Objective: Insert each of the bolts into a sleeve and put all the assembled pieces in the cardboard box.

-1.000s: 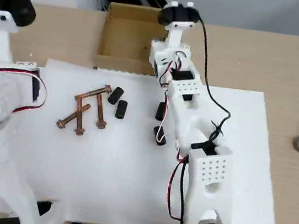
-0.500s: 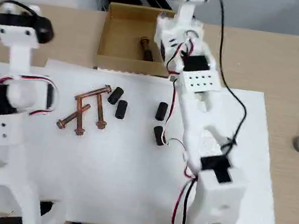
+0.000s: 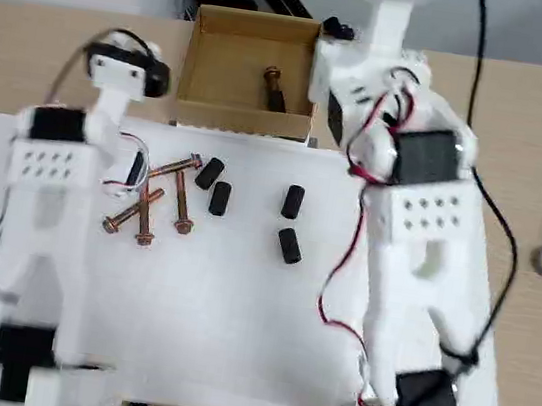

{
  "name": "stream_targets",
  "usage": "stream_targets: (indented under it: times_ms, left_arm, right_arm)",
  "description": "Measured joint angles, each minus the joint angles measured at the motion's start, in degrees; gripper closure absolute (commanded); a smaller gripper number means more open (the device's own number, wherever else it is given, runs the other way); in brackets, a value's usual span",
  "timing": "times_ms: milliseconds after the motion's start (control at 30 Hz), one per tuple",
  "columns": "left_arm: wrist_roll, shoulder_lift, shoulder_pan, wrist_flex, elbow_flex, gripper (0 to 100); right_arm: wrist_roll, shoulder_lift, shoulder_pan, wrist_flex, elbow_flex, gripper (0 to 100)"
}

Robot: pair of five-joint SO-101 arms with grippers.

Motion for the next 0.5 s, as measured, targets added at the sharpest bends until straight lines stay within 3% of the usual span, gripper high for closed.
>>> stream_targets:
  times_ms: [200, 500]
  left_arm:
    - [-13.5, 17.2, 0.4, -0.4, -13.6, 89]
    - [-19.0, 35.1, 6.0, -0.5, -35.1, 89]
  right_arm:
    - [0.0, -7.3, 0.1, 10.1, -0.1, 80.0]
    - [0.0, -13.0, 0.1, 19.2, -0.4, 80.0]
